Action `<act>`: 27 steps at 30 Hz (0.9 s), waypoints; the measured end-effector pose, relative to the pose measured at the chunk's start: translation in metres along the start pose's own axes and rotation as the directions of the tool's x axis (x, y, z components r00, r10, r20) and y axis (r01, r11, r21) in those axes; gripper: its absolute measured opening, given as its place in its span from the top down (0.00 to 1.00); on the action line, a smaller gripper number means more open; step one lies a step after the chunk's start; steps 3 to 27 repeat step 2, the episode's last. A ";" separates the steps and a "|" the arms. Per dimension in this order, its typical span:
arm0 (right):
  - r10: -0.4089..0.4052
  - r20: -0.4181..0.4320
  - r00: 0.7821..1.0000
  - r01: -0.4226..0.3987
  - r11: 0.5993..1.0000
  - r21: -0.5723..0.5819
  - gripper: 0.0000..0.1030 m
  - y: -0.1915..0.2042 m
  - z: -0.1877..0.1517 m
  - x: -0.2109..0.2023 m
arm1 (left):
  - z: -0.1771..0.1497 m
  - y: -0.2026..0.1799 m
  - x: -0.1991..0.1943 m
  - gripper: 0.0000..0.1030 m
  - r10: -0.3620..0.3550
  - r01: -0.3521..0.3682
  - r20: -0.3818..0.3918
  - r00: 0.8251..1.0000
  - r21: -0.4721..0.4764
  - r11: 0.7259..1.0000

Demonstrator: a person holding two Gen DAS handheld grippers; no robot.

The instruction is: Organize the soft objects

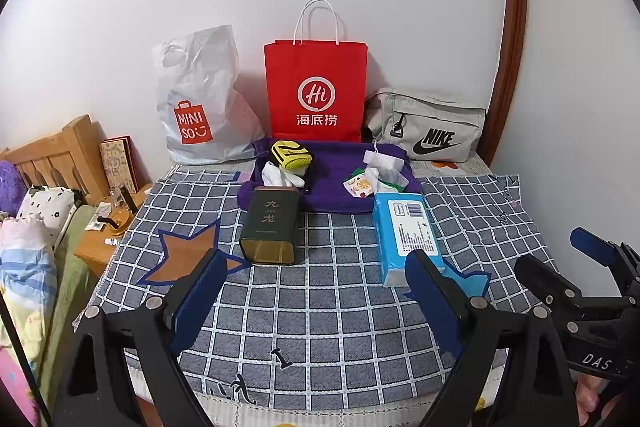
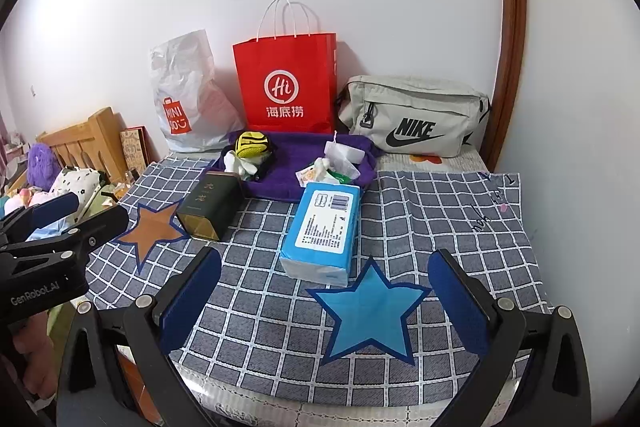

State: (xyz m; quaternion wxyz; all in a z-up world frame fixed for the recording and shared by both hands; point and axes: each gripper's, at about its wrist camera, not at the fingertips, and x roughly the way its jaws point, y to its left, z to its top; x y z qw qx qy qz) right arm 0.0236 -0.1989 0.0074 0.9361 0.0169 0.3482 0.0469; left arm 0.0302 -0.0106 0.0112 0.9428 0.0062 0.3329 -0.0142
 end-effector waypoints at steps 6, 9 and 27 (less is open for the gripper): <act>-0.001 0.002 1.000 0.001 1.000 0.002 0.01 0.000 0.001 0.001 | 0.001 0.001 0.002 0.12 0.000 0.000 -0.001 1.000 0.001 1.000; -0.001 0.002 1.000 0.001 1.000 0.002 0.01 0.000 0.001 0.001 | 0.001 0.001 0.002 0.12 0.000 0.000 -0.001 1.000 0.001 1.000; -0.001 0.002 1.000 0.001 1.000 0.002 0.01 0.000 0.001 0.001 | 0.001 0.001 0.002 0.12 0.000 0.000 -0.001 1.000 0.001 1.000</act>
